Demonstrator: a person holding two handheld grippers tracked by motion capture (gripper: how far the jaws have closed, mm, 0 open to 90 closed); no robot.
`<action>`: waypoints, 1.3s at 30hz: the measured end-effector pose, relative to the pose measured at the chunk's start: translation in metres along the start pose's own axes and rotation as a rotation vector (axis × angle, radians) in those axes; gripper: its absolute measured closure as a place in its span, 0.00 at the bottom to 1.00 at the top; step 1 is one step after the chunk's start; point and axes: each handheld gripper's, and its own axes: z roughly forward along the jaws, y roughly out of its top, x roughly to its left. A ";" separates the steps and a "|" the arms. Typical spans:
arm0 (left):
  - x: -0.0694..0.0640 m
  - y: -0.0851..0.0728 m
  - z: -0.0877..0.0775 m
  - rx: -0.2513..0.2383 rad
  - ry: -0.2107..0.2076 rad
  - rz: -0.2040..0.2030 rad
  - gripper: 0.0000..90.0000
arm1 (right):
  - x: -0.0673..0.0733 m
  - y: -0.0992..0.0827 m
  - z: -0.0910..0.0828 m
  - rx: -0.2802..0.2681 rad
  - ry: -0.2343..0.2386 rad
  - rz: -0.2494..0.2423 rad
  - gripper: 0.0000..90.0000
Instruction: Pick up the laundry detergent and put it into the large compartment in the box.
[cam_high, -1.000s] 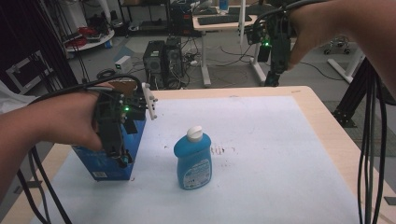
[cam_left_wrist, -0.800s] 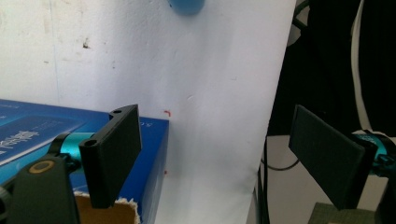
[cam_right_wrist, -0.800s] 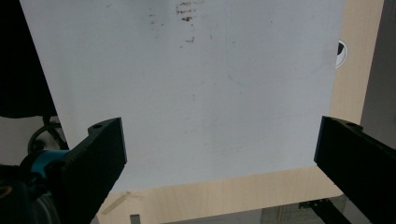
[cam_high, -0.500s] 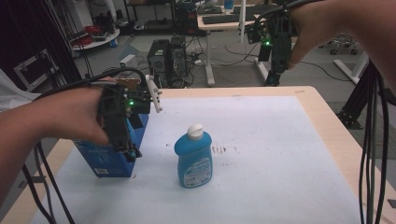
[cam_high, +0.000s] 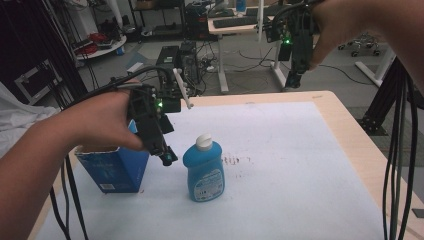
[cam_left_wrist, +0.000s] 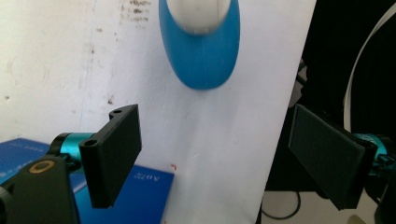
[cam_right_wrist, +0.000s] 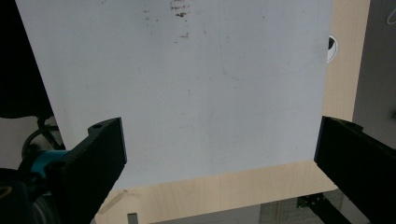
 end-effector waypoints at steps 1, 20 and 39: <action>0.001 0.004 0.002 -0.007 -0.007 -0.006 0.19 | 0.001 0.000 0.000 0.006 -0.001 0.006 0.01; 0.006 0.031 0.045 0.020 -0.037 -0.029 0.19 | -0.003 0.002 0.005 0.008 0.002 0.006 0.01; 0.006 0.055 0.077 0.095 -0.013 -0.037 0.19 | -0.002 0.003 0.008 0.010 0.003 0.005 0.01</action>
